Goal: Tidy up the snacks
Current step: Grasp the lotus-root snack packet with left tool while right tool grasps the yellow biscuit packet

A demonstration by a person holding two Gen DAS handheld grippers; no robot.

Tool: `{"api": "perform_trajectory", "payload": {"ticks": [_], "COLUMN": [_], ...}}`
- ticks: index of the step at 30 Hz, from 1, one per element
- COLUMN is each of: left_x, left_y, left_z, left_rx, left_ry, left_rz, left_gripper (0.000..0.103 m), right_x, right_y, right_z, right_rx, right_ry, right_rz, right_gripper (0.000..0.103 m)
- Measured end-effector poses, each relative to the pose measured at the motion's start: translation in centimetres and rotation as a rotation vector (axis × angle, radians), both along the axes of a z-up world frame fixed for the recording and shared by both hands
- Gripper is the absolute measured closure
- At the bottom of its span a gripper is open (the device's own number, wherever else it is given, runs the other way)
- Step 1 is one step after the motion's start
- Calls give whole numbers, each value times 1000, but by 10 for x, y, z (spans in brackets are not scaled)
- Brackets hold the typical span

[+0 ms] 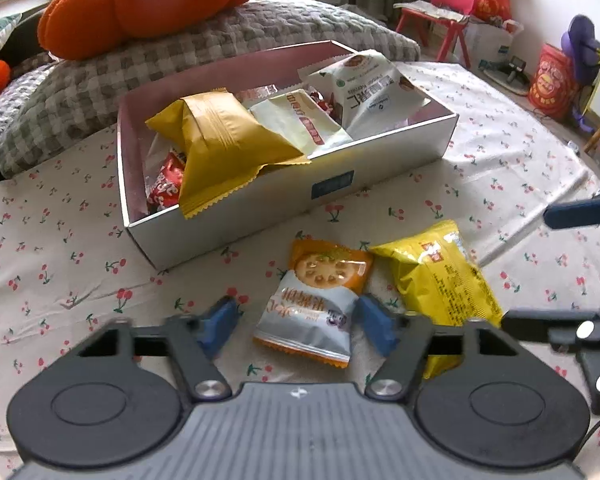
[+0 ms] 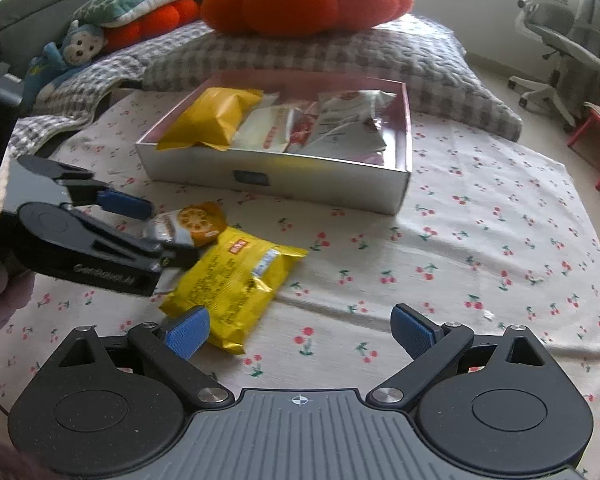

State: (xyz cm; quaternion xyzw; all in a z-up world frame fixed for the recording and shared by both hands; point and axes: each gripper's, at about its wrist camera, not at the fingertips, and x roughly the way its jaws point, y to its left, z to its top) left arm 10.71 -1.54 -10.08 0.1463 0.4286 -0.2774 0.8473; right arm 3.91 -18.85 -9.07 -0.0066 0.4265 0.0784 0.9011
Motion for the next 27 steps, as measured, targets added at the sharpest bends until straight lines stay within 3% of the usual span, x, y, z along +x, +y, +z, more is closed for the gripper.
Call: {"api": "perform_trajectory", "payload": {"ticks": [2, 11, 20, 27], "left_x": [0, 0, -2, 0], "left_y": [2, 26, 48, 48], "left_z": [1, 4, 6, 5], "left_rx": [-3, 33, 19, 17], "left_ry": [-8, -21, 12, 17], "left_rz": [10, 122, 167, 169], "left_gripper": [62, 63, 63, 63], "right_x": [1, 11, 27, 30], "right_y": [3, 21, 38, 55], "right_z": [0, -5, -17, -21], "right_rx": [5, 17, 79, -2], "right_ry": [2, 28, 111, 83], "right_rz": [8, 20, -14, -25], "right_gripper": [5, 5, 4, 4]}}
